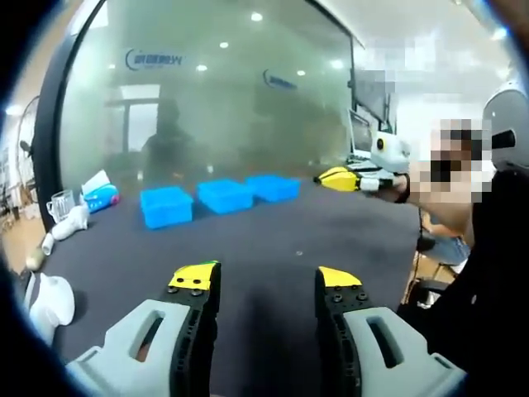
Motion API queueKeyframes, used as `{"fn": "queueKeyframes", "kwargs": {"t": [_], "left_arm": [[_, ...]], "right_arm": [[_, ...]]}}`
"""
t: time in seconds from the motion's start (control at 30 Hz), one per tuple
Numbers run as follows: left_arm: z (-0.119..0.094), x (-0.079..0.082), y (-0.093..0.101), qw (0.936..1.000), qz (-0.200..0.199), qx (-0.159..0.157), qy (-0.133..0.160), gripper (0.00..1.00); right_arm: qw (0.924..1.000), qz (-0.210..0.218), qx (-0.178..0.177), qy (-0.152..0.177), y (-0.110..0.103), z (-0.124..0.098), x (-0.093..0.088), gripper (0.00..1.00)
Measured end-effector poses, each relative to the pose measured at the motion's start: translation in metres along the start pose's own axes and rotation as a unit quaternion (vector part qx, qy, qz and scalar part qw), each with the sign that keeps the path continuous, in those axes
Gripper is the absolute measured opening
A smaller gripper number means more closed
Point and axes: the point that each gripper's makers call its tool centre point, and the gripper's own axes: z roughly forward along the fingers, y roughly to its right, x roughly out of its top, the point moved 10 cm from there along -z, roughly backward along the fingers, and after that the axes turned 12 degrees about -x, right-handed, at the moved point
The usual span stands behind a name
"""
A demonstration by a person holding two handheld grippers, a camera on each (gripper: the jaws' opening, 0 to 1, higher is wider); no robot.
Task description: Sort the screws, nuts, and washers into the corresponding bins
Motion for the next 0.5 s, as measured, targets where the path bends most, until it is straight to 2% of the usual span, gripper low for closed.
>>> {"fn": "queueKeyframes", "kwargs": {"t": [0.27, 0.5], "left_arm": [[0.001, -0.001, 0.0, 1.0, -0.001, 0.002, 0.001, 0.44], [0.0, -0.001, -0.002, 1.0, -0.002, 0.005, 0.005, 0.44]], "right_arm": [[0.9985, 0.013, -0.053, 0.007, 0.015, 0.021, 0.004, 0.04], [0.996, 0.025, -0.086, -0.003, 0.037, 0.06, 0.007, 0.04]]}}
